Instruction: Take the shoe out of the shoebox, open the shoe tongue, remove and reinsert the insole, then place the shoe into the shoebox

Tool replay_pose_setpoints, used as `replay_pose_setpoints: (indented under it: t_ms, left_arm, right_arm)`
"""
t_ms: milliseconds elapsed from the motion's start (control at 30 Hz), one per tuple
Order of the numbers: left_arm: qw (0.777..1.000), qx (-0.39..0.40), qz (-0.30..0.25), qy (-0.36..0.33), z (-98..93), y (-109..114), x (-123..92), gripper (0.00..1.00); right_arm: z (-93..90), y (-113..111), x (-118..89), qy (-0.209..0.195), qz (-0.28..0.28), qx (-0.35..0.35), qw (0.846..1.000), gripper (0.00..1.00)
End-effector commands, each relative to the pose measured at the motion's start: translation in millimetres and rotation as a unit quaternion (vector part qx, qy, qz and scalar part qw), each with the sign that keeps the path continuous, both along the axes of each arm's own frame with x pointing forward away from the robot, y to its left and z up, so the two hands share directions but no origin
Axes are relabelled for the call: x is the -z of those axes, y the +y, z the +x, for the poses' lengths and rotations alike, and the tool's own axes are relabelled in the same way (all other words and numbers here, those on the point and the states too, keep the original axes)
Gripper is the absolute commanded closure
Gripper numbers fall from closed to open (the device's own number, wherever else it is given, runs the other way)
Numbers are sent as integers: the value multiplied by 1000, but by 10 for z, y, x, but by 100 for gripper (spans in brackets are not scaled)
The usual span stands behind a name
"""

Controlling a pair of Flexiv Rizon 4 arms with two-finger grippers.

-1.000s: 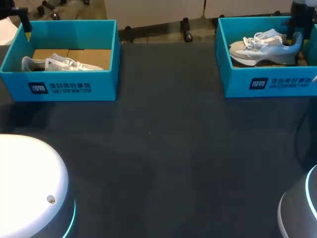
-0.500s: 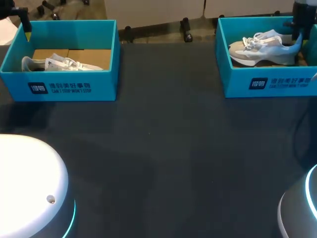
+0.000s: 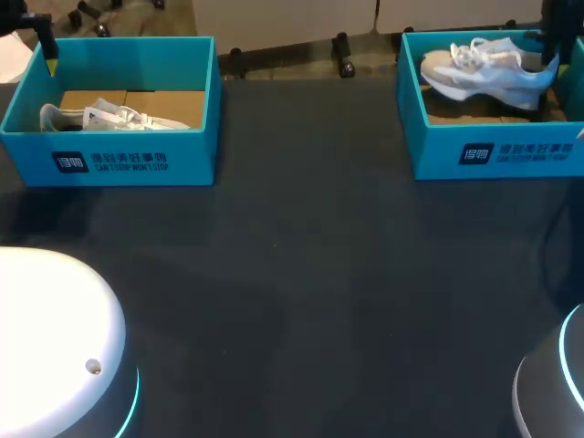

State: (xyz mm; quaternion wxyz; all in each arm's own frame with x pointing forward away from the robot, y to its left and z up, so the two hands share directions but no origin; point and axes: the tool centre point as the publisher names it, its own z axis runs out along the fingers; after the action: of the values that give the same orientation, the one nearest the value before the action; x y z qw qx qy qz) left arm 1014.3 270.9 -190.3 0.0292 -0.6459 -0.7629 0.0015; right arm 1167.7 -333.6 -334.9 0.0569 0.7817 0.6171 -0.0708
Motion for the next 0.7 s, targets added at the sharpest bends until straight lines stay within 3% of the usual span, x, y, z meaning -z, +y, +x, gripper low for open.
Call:
replay_pose_setpoints:
  t_ms: [33, 400, 700]
  left_arm:
    - [1000, 0, 1, -2, -20, -2, -1, 0]
    - [1000, 0, 1, -2, -20, -2, -1, 0]
    - [1000, 0, 1, -2, -20, -2, -1, 0]
  right_arm:
    - [-134, -12, -299, -13, -6, 0, 1000, 100]
    - [-217, -39, -874, -40, -33, -6, 999, 100]
    - [-292, 16, -1216, -52, -31, -31, 998, 100]
